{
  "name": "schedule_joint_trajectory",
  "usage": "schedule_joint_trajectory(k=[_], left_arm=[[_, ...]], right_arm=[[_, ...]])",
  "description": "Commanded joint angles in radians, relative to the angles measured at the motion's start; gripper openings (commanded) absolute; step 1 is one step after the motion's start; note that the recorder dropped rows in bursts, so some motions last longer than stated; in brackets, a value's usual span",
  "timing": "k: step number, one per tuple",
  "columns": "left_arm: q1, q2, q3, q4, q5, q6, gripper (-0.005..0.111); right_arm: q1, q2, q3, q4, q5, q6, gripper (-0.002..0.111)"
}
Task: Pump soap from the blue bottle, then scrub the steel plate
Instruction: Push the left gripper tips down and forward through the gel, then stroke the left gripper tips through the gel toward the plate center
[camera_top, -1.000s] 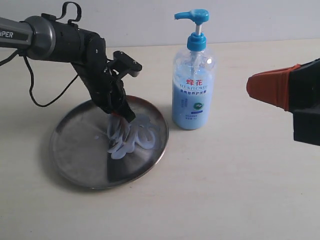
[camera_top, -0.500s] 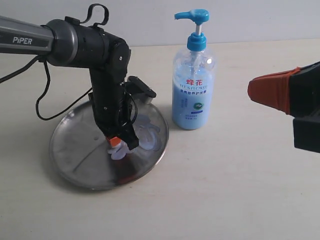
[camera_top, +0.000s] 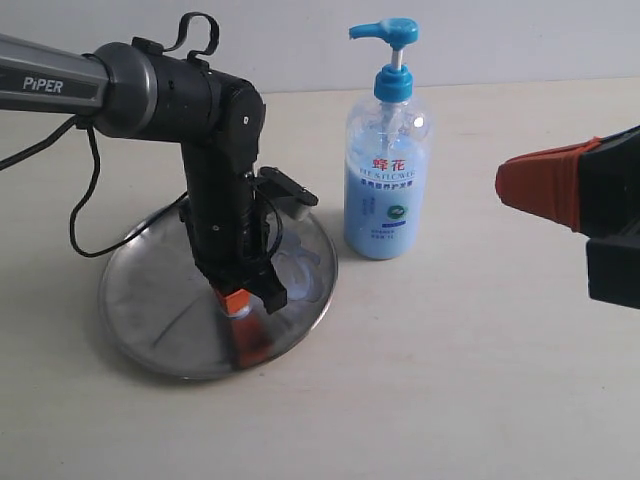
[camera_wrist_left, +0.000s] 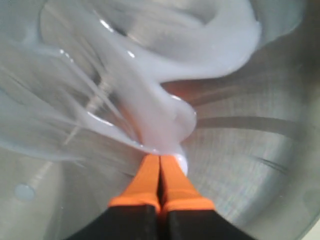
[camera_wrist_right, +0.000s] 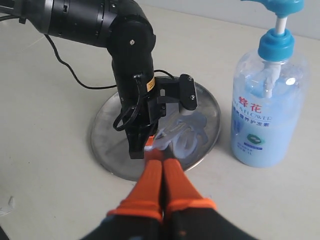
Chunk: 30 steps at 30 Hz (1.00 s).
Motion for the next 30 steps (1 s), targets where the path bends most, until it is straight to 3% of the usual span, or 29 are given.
schedule_joint_trajectory(k=[1,8,21,30], left_arm=[[-0.002,-0.006,0.016,-0.004,-0.121,0.0,0.0],[0.03,-0.006,0.016,-0.002,-0.263,-0.002,0.0],[0.169,0.016,0.016,0.0,-0.437,0.024,0.0],[0.181,0.094,0.016,0.02,-0.545,0.053,0.0]], right_arm=[[-0.005,-0.003,0.003,-0.001,-0.002,-0.003,0.0],[-0.005,-0.003,0.003,-0.001,-0.002,-0.003,0.0],[-0.005,-0.003,0.003,0.045,0.0,-0.018,0.0],[-0.005,-0.003,0.003,0.045,-0.01,-0.026,0.0]])
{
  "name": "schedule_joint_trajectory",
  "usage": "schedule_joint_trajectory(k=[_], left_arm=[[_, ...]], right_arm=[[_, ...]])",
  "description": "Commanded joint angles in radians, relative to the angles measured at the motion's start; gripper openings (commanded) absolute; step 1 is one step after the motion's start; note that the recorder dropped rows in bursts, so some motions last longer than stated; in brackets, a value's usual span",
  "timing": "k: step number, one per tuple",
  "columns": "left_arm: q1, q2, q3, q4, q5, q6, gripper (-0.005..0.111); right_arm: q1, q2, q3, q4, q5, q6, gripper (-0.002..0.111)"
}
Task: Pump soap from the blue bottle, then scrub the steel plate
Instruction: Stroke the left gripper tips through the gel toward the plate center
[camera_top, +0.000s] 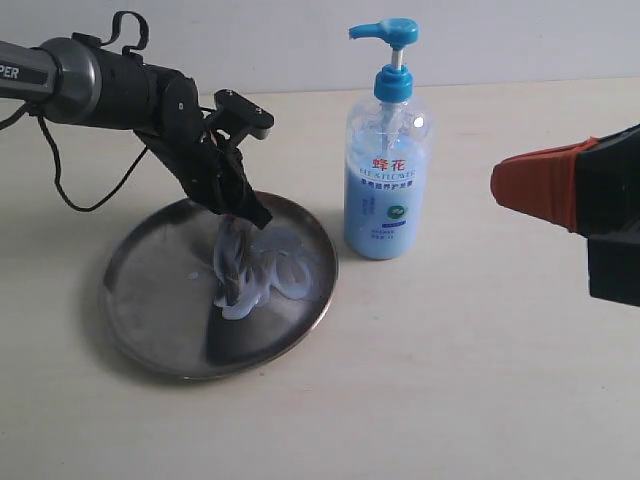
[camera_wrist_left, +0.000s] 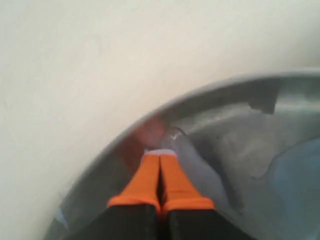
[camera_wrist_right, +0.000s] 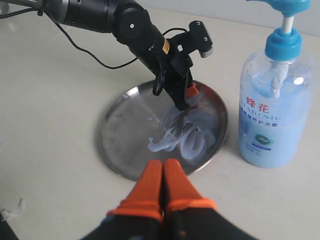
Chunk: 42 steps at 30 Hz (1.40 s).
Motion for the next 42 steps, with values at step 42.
schedule_joint_trajectory(k=[42], left_arm=[[-0.097,0.034,0.014,0.004,0.231,-0.064,0.0]], right_arm=[[-0.005,-0.003,0.003,0.026,0.016,-0.018,0.0]])
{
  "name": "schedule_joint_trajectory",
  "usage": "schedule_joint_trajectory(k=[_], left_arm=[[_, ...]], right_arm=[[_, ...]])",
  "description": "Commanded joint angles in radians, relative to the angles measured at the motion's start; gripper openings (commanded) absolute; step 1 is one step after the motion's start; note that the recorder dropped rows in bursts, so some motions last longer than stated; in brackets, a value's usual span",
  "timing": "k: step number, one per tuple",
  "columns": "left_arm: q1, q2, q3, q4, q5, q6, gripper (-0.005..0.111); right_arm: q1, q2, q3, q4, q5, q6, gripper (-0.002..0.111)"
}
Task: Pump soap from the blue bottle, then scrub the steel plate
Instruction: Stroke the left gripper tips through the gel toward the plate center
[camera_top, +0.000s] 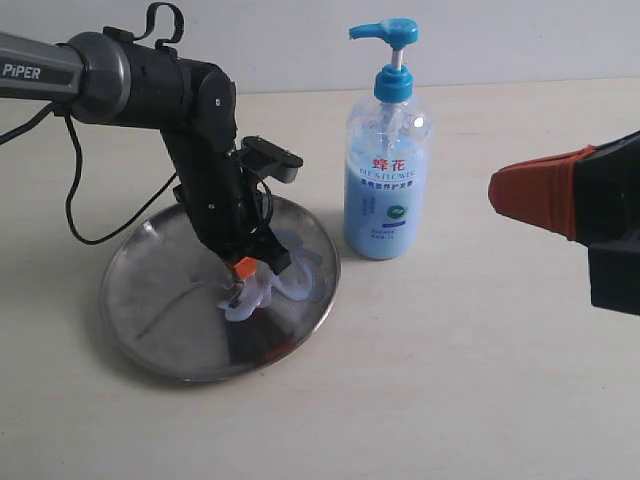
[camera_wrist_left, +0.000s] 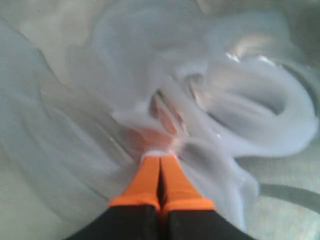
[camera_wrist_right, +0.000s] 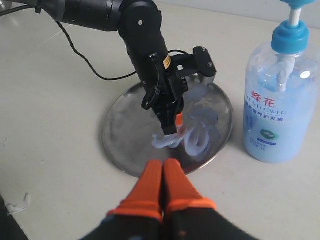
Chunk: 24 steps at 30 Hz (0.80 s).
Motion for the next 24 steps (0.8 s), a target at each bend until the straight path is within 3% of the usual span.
schedule_joint_trajectory(k=[1,13,24], left_arm=[[0.004,0.049,0.026,0.076,-0.166,-0.017,0.0],[0.071,0.049,0.026,0.102,-0.274,-0.029,0.0],[0.069,0.049,0.026,0.059,-0.094,0.038,0.0]], right_arm=[[-0.005,-0.003,0.003,0.01,-0.002,-0.012,0.0],[-0.005,-0.003,0.003,0.012,-0.007,-0.012,0.0],[-0.005,-0.003,0.003,0.012,-0.007,-0.012,0.0]])
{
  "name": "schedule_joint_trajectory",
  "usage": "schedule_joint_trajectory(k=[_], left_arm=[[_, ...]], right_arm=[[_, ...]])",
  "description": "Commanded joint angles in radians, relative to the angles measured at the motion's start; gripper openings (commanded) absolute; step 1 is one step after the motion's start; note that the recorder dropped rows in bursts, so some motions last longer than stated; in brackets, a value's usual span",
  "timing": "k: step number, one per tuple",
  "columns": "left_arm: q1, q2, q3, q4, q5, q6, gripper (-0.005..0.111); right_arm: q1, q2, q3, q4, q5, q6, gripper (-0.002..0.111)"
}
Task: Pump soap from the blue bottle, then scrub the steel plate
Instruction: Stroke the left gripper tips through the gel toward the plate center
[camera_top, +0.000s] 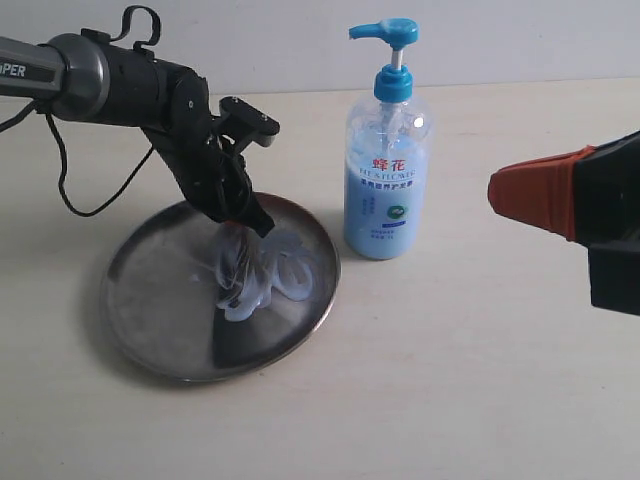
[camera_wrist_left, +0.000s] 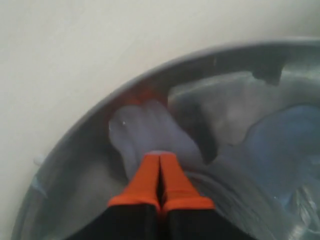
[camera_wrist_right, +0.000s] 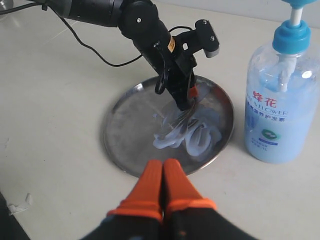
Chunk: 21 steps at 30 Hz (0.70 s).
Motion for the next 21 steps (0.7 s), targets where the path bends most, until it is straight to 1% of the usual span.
schedule_joint_trajectory(k=[1,6,11,15,21], left_arm=[[-0.008,0.039,0.024,-0.053,0.177,0.059,0.0],[-0.055,0.039,0.024,-0.126,0.265,0.133,0.0],[-0.117,0.035,0.024,-0.129,0.349,0.14,0.0],[-0.153,0.009,0.024,-0.148,0.351,0.14,0.0],[-0.154,-0.025,0.024,-0.158,0.323,0.108,0.0]], right_arm=[[-0.005,-0.003,0.003,0.006,-0.008,-0.009,0.0],[-0.005,-0.003,0.003,0.008,-0.004,-0.029,0.0],[-0.005,-0.003,0.003,0.008,-0.004,-0.029,0.0],[-0.005,-0.003,0.003,0.003,-0.002,-0.029,0.0],[-0.005,-0.003,0.003,0.003,0.0,-0.029,0.0]])
